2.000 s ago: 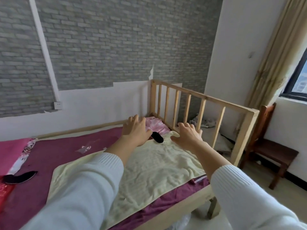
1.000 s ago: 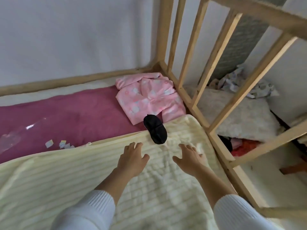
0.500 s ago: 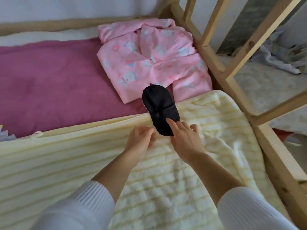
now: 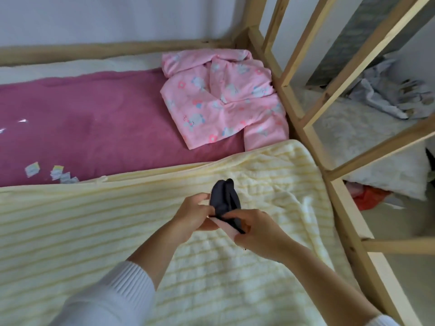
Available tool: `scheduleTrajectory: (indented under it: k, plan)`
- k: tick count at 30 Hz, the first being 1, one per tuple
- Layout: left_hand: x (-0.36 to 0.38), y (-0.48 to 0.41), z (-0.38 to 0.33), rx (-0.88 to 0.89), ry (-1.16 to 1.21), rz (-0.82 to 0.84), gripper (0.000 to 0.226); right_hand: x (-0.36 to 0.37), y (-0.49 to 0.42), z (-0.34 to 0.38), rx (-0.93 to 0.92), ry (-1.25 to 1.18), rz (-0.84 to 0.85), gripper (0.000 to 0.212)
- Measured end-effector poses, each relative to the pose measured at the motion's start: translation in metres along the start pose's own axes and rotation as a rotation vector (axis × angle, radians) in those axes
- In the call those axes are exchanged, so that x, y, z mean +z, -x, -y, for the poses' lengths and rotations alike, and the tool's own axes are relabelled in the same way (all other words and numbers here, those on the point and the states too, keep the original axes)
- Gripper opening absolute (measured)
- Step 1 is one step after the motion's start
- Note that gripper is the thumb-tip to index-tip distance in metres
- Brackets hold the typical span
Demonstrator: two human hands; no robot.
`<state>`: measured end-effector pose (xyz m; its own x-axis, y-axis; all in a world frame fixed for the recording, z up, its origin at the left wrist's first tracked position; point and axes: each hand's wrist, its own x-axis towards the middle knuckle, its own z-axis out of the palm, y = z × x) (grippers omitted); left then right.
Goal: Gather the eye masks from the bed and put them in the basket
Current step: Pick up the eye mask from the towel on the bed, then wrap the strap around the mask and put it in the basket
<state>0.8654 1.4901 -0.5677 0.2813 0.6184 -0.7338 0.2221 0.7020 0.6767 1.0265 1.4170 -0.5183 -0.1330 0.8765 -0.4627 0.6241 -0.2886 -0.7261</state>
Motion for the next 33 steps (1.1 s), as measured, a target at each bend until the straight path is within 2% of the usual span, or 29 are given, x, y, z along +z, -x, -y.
scheduleTrajectory:
  k: [3, 6, 8, 11, 14, 17, 19, 21, 23, 26, 28, 31, 32, 33]
  plan:
    - [-0.003, 0.054, 0.001, 0.057, -0.165, -0.047, 0.031, -0.003, 0.04, 0.023, 0.074, 0.287, 0.097, 0.021]
    - [-0.007, 0.104, -0.001, 0.115, -0.212, -0.083, 0.032, 0.002, 0.079, 0.048, 0.083, 0.472, 0.184, 0.018]
    - [-0.012, 0.143, -0.003, 0.149, -0.199, -0.087, 0.036, 0.009, 0.105, 0.066, 0.052, 0.582, 0.17, 0.017]
    - [-0.024, 0.197, -0.005, 0.178, -0.106, -0.117, 0.042, 0.02, 0.141, 0.091, -0.08, 0.723, -0.036, 0.023]
    - [-0.039, 0.248, -0.001, 0.141, 0.122, -0.138, 0.042, 0.022, 0.176, 0.114, -0.156, 0.676, -0.322, 0.024]
    - [-0.052, 0.294, 0.008, 0.11, 0.42, -0.088, 0.024, 0.024, 0.209, 0.133, -0.254, 0.703, -0.472, 0.018]
    - [-0.057, 0.319, 0.016, 0.156, 0.44, -0.133, 0.012, 0.026, 0.227, 0.145, -0.317, 0.69, -0.554, 0.015]
    - [-0.062, 0.341, 0.023, 0.225, 0.395, -0.216, 0.013, 0.025, 0.241, 0.159, -0.321, 0.592, -0.62, 0.011]
    - [-0.07, 0.361, 0.031, 0.225, 0.379, -0.259, 0.03, 0.023, 0.25, 0.173, -0.264, 0.317, -0.639, 0.004]
    - [-0.081, 0.386, 0.046, 0.194, 0.395, -0.243, 0.043, 0.019, 0.265, 0.194, -0.22, -0.501, -0.374, 0.011]
    - [-0.086, 0.401, 0.057, 0.214, 0.399, -0.206, 0.036, 0.021, 0.273, 0.199, -0.236, -0.807, -0.165, 0.013]
    - [-0.089, 0.419, 0.075, 0.264, 0.277, -0.292, 0.019, 0.043, 0.29, 0.211, -0.247, -0.869, 0.044, 0.026]
    - [-0.089, 0.425, 0.08, 0.283, 0.235, -0.344, 0.016, 0.051, 0.296, 0.217, -0.275, -0.91, 0.084, 0.027]
    - [-0.088, 0.431, 0.086, 0.308, 0.204, -0.392, 0.012, 0.059, 0.299, 0.222, -0.309, -0.878, 0.049, 0.022]
